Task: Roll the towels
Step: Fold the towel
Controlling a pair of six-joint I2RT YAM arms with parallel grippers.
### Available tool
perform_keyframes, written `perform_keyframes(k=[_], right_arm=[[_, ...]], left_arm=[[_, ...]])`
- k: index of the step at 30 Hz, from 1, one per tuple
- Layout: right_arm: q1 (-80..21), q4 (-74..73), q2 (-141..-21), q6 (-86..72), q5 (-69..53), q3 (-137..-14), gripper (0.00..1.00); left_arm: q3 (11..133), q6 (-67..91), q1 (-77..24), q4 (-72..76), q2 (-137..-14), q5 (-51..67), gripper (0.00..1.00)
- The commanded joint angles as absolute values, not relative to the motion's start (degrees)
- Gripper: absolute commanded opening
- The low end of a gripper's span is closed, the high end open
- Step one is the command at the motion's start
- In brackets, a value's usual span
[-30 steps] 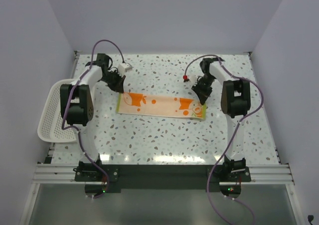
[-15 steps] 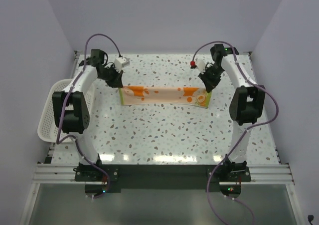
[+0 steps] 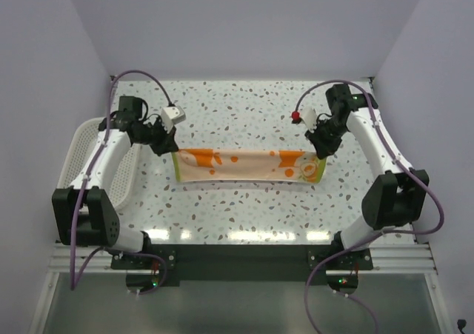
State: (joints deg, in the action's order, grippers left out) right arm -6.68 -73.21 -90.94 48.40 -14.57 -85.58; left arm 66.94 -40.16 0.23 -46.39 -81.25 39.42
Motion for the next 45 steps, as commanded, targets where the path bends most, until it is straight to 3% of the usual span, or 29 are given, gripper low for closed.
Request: perform_keyframes(k=[1, 10, 21, 24, 25, 26, 28, 29, 32, 35, 39, 45], right_arm=[[-6.2, -72.9, -96.4, 51.1, -12.1, -85.2, 0.00], [-6.4, -73.1, -126.4, 47.6, -17.6, -104.0, 0.00], [-6.5, -74.4, -137.7, 46.8, -15.5, -119.6, 0.00], [-6.6, -73.1, -139.4, 45.0, -13.9, -120.9, 0.12], [-6.6, -72.7, -139.7, 44.3, -13.0, -121.3, 0.32], [-6.5, -72.4, -139.7, 43.1, -12.7, -122.0, 0.38], [-6.4, -71.3, -138.9, 41.7, -11.3, -122.3, 0.53], [-6.4, -70.8, -138.3, 40.6, -9.8, -122.0, 0.54], [-6.2, -69.4, -134.5, 38.9, -7.7, -120.9, 0.54], [-6.2, -68.5, -130.4, 37.3, -8.1, -119.4, 0.52], [-7.6, -66.9, -129.4, 35.2, -9.8, -118.7, 0.49], [-10.1, -67.9, -134.4, 34.6, -10.2, -119.3, 0.41]], left_arm=[[67.2, -41.0, 1.4, -46.1, -87.0, 37.1, 0.00], [82.0, -33.3, 1.1, -41.0, -110.5, 34.0, 0.00], [94.3, -30.4, 0.7, -39.1, -121.3, 31.1, 0.00], [96.6, -29.1, 0.4, -37.9, -123.6, 29.7, 0.00], [97.0, -28.4, 0.4, -37.4, -124.0, 29.0, 0.05], [97.4, -27.2, 0.4, -37.0, -124.1, 28.4, 0.14], [97.7, -26.6, 0.4, -36.6, -123.5, 27.8, 0.23], [97.8, -25.9, 0.4, -36.6, -123.0, 27.3, 0.32], [97.4, -25.9, 0.4, -36.8, -119.5, 24.5, 0.45], [93.7, -27.1, -1.0, -35.1, -114.0, 21.3, 0.50], [88.7, -28.3, -3.0, -34.6, -109.1, 20.1, 0.50], [82.2, -26.2, -7.3, -35.2, -107.1, 22.9, 0.41]])
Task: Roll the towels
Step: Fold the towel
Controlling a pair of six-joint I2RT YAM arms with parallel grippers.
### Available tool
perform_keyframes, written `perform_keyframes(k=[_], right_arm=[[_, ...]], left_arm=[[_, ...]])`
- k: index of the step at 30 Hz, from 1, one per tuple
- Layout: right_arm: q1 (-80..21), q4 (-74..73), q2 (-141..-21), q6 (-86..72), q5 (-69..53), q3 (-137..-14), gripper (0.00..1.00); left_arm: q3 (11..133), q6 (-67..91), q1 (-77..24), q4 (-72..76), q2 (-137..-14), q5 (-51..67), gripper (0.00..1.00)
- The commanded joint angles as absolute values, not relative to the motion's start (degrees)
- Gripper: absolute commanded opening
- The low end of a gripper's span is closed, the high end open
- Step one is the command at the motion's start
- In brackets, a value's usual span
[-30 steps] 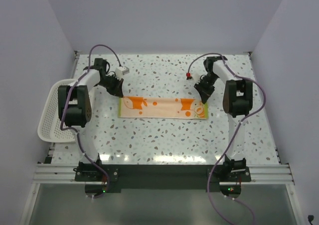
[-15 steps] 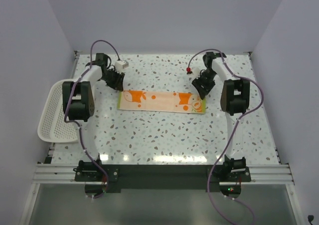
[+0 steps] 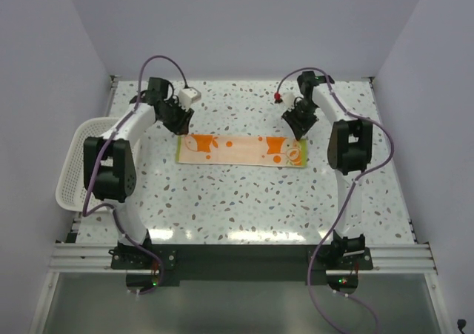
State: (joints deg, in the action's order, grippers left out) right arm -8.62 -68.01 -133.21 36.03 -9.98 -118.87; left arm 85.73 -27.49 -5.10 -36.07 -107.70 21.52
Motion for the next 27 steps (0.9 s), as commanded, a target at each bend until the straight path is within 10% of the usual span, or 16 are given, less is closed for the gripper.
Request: perform_keyframes(k=[1, 9, 16, 27], right_arm=[[-10.3, -67.8, -134.7, 34.6, -9.5, -118.8, 0.41], [-10.5, -59.2, -138.7, 32.3, -2.8, -117.6, 0.34], [-9.6, -57.6, -136.8, 26.2, -3.1, -122.5, 0.64], [-6.6, -60.5, -124.2, 8.7, -11.0, -105.7, 0.62]], left_arm=[[81.4, -25.7, -7.6, -34.8, -107.1, 22.9, 0.41], [77.9, -22.1, -8.4, -31.5, -109.4, 21.8, 0.39], [76.4, -20.3, -8.4, -31.8, -108.9, 24.8, 0.41], [75.5, -16.9, -8.4, -30.2, -102.9, 24.9, 0.49]])
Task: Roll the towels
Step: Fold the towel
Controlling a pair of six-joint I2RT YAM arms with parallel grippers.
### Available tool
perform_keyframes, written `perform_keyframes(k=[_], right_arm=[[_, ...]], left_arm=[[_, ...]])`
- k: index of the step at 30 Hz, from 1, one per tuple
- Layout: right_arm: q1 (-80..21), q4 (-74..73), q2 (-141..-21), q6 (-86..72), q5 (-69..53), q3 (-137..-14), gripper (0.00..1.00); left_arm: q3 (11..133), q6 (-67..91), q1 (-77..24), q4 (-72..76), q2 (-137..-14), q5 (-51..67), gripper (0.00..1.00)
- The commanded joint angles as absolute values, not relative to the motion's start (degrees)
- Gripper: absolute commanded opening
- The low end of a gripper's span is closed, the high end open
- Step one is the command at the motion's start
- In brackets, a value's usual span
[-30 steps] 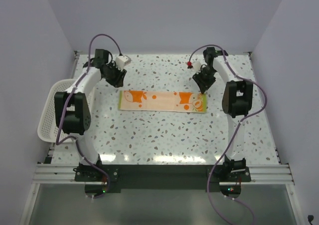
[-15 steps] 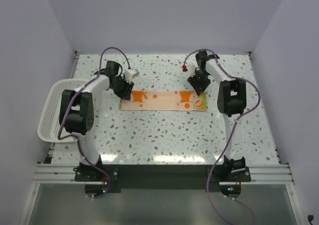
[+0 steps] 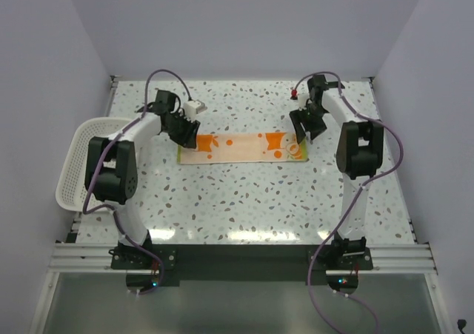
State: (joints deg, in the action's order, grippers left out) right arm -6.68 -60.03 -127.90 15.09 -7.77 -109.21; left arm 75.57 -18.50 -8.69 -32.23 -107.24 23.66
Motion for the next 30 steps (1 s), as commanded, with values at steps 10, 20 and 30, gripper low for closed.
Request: perform_keyframes(k=[10, 20, 30], right_arm=[[-6.2, -54.0, -127.8, 2.2, -12.8, -99.8, 0.55], [-4.1, -56.4, -126.0, 2.2, -14.7, -101.7, 0.00], [2.2, -62.2, -120.4, 8.4, -13.4, -105.1, 0.00]], left_arm=[[75.8, -17.3, -8.3, -31.1, -102.1, 24.4, 0.50], [75.9, -17.4, -8.2, -31.1, -102.1, 23.8, 0.50], [74.8, -17.8, -8.1, -30.9, -101.6, 24.3, 0.50]])
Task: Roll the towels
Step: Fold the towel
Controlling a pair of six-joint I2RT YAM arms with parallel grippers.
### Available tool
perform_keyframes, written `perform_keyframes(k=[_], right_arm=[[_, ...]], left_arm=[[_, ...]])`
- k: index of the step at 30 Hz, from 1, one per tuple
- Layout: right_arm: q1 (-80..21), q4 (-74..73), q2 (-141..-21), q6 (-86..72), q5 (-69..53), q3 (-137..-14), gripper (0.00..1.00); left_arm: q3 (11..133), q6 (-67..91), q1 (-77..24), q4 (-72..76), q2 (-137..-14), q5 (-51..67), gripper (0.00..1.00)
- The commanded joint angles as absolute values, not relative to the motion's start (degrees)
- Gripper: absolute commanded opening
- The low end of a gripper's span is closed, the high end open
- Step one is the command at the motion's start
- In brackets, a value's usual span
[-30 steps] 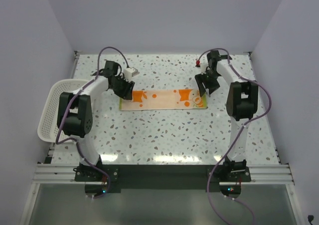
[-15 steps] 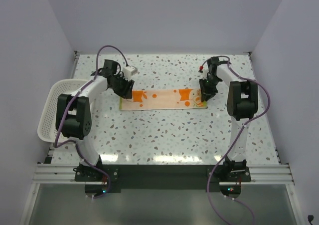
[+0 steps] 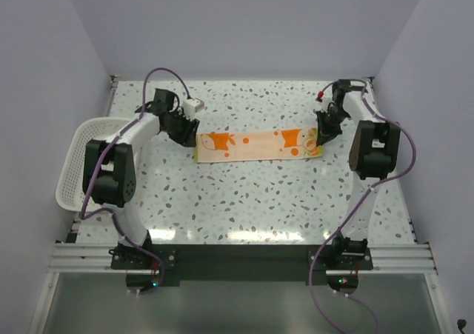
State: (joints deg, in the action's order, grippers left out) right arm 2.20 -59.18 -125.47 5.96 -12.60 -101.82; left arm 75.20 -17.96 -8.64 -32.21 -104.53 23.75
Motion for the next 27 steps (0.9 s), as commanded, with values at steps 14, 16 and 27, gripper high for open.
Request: perform_keyframes(k=[14, 16, 27], right_arm=[[-8.3, -64.3, -122.8, 4.1, -19.2, -109.3, 0.00], [-9.3, -64.4, -123.7, 3.6, -19.2, -110.9, 0.00], [-13.5, -64.9, -130.2, 2.3, -19.5, -116.6, 0.00]], left_arm=[[76.5, -17.6, -7.7, -32.6, -102.0, 23.8, 0.49], [76.4, -17.6, -7.7, -32.8, -102.0, 23.8, 0.49], [75.7, -17.6, -7.7, -32.7, -101.9, 22.9, 0.49]])
